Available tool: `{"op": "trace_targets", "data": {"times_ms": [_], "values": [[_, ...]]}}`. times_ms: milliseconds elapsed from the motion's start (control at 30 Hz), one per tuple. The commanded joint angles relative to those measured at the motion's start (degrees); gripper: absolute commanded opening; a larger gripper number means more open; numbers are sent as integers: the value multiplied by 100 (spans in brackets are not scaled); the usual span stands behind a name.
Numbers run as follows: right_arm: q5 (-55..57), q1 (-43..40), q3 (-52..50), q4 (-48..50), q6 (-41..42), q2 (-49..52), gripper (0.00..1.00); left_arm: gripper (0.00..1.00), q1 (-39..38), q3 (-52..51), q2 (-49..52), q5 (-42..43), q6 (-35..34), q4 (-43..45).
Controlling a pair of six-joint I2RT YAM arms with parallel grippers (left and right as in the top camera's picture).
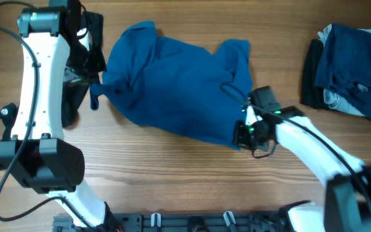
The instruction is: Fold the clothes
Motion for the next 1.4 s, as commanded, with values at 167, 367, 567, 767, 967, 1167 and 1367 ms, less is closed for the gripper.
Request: {"op": "trace_targets", "data": {"times_ms": [167, 367, 567, 767, 967, 1167, 1367], "values": [[750, -870, 1366, -2590, -737, -1484, 4, 4, -271, -52, -94, -101, -140, -581], [1014, -1318, 1974, -3648, -931, -1480, 4, 4, -605, -358, -293, -103, -286, -682], [1012, -1451, 2247, -3648, -1069, -1480, 4, 4, -1172, -1480, -1416, -407, -907, 125], [1014, -1451, 2247, -3759, -1187, -1480, 4, 4, -1209, -3292, -3475, -428, -1606, 417], [1355, -1624, 2245, -4116, -1156, -1480, 4, 4, -1209, -4695, -4343, -756, -2435, 389], [1355, -2468, 2245, -3915, -1375, -1480, 4, 4, -1150, -4701, -4391, -1298, -2691, 568], [1377, -3204, 2245, -3650, -1648, -1158, 4, 4, -1150, -4701, -3891, -1851, -2688, 1200]]}}
